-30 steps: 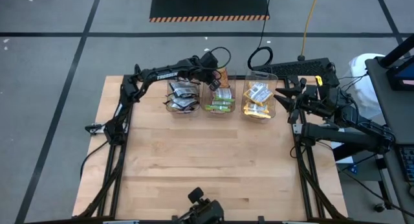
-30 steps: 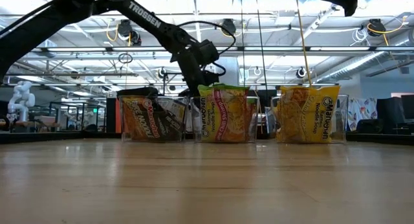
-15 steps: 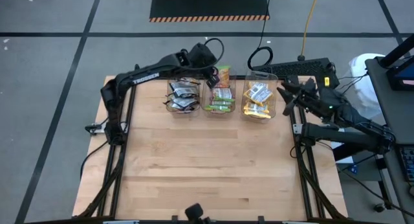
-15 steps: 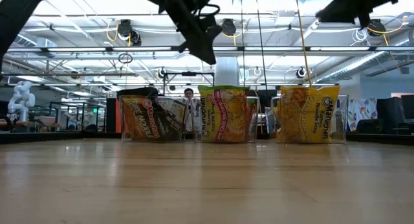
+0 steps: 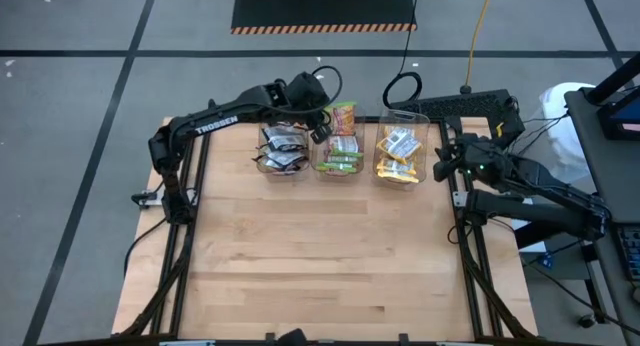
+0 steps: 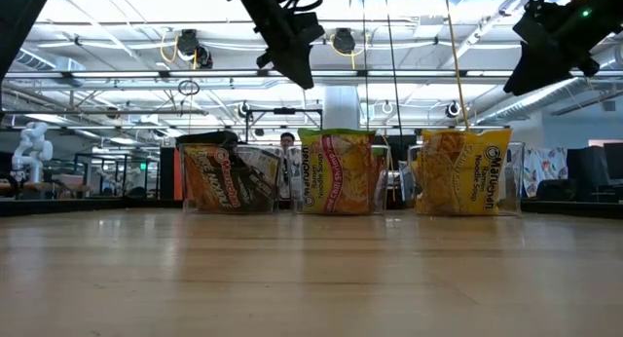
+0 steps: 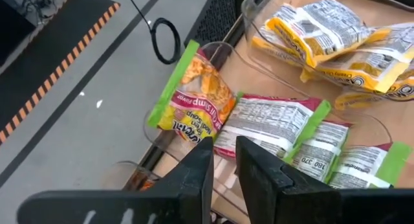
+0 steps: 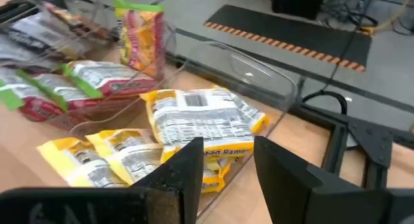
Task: Sort Maruchan noodles
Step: Adjust the yellow noodle packs in the right transparent bin
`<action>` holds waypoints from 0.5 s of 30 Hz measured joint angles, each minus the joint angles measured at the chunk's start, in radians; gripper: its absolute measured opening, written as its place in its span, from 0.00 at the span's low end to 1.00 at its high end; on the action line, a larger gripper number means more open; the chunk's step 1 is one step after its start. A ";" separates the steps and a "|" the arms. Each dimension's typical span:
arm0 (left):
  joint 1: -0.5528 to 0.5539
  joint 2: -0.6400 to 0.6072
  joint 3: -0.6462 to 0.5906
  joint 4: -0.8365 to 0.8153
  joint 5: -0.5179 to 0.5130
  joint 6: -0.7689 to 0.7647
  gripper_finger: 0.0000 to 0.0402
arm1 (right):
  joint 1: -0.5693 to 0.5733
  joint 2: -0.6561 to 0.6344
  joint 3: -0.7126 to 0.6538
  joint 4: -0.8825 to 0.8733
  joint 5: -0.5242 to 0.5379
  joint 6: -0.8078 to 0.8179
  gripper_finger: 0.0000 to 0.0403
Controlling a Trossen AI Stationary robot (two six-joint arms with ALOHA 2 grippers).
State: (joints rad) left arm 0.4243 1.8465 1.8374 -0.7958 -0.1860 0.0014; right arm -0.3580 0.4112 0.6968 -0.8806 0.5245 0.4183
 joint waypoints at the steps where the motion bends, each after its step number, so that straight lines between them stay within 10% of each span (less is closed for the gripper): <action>1: -0.002 0.000 0.000 -0.002 0.000 -0.001 0.18 | -0.007 0.004 0.000 0.000 -0.001 0.006 0.33; 15: -0.046 0.000 0.000 -0.019 0.001 -0.033 0.18 | -0.130 0.197 -0.001 -0.171 -0.195 0.212 0.33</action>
State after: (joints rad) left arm 0.3784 1.8465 1.8374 -0.8152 -0.1852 -0.0319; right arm -0.4885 0.6080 0.6960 -1.0519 0.3294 0.6302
